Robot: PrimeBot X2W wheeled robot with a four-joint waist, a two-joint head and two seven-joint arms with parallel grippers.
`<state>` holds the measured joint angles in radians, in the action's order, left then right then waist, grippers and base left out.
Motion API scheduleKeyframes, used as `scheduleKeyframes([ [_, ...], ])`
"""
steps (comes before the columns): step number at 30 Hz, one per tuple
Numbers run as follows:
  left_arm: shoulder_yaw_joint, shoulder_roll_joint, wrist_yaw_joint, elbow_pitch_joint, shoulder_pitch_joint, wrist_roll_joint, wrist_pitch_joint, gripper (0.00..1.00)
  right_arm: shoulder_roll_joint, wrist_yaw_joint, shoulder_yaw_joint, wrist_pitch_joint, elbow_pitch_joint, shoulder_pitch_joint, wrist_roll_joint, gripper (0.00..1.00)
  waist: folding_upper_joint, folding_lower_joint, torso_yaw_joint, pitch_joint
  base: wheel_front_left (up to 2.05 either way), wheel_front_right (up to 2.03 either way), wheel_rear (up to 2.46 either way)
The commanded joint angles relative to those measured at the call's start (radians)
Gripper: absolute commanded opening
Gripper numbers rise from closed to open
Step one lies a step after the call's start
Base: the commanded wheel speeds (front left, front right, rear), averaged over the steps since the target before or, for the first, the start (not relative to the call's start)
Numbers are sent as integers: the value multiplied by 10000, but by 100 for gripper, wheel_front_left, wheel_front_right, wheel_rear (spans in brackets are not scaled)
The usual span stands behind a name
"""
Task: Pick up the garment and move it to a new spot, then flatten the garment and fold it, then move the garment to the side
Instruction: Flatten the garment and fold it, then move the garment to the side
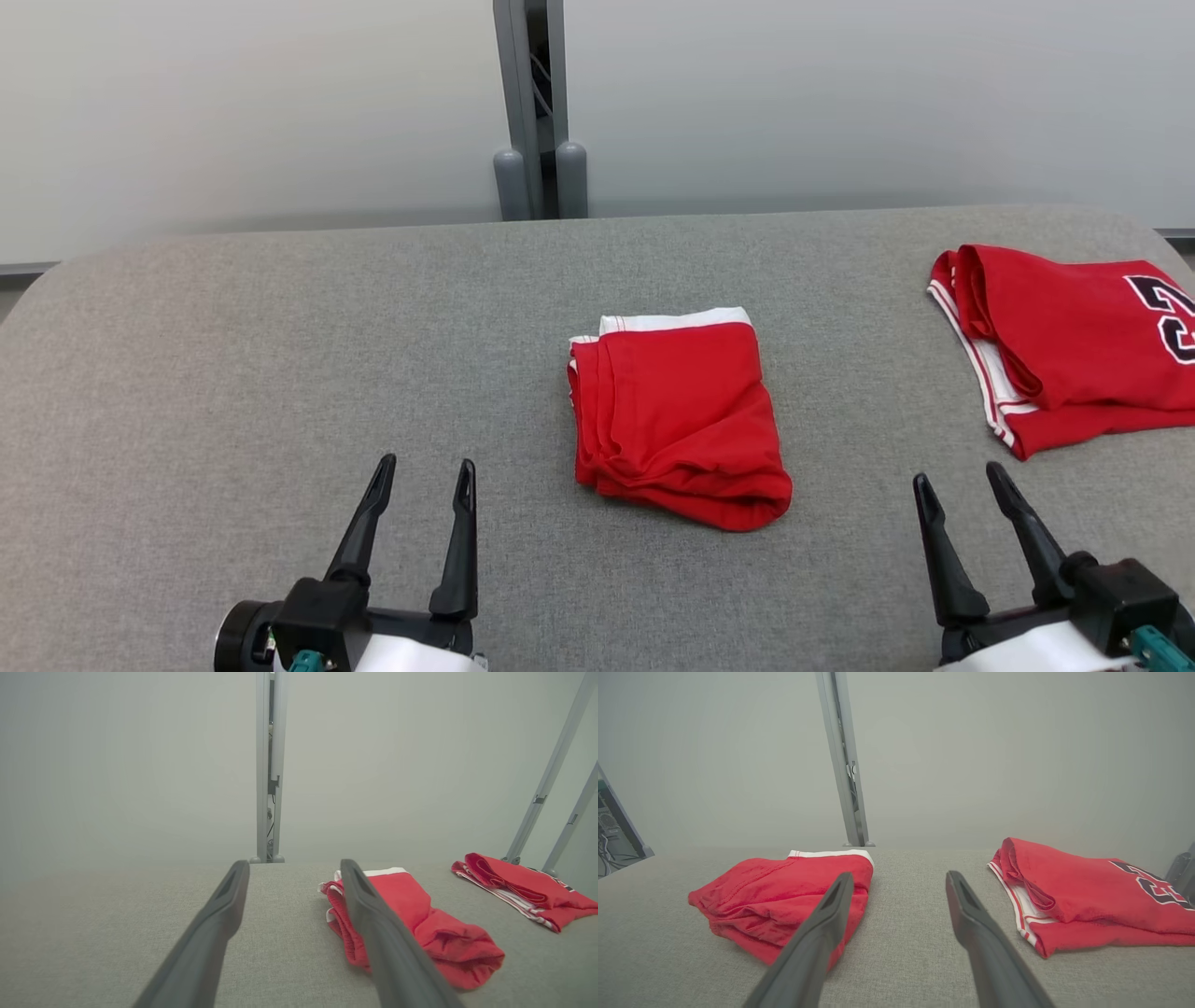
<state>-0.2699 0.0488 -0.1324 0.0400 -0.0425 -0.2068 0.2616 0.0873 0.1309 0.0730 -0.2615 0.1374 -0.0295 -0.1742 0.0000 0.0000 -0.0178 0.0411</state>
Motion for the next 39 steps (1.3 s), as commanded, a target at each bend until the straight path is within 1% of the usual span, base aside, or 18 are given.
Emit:
scheduleKeyframes([
  [1,109,43,78,-39,-127,133,42,100,-41,-1,-35,-47,-122,-212,-93,100,0,0,-14,-109,0,0,0],
  [7,121,42,240,-114,-347,282,42,100,-109,-1,-72,-47,-104,-467,-251,100,0,0,9,-287,0,0,0],
  [14,78,40,324,-76,-345,336,42,100,-172,-1,-126,-47,-39,-428,-273,100,0,0,90,-259,0,0,0],
  [23,104,42,251,71,-252,405,42,100,-211,-1,-86,-48,6,-269,-265,100,0,0,198,-168,0,0,0],
  [25,62,40,264,126,-203,391,42,100,-229,-1,45,-48,64,-192,-488,100,0,0,233,-115,0,0,0],
  [28,-20,42,311,153,-45,364,42,100,-262,-2,143,-46,405,59,-1628,100,0,0,333,46,0,0,0],
  [31,-141,40,341,173,64,318,42,100,-278,-1,506,-48,1007,663,-2936,100,0,0,488,268,0,0,0],
  [36,-360,42,361,178,410,339,42,100,255,-1,1377,-25,2130,1974,-5175,100,0,0,850,817,0,0,0],
  [39,-461,43,376,200,561,308,42,100,673,-1,1922,324,2902,2808,-6258,100,0,0,1055,1053,0,0,0],
])
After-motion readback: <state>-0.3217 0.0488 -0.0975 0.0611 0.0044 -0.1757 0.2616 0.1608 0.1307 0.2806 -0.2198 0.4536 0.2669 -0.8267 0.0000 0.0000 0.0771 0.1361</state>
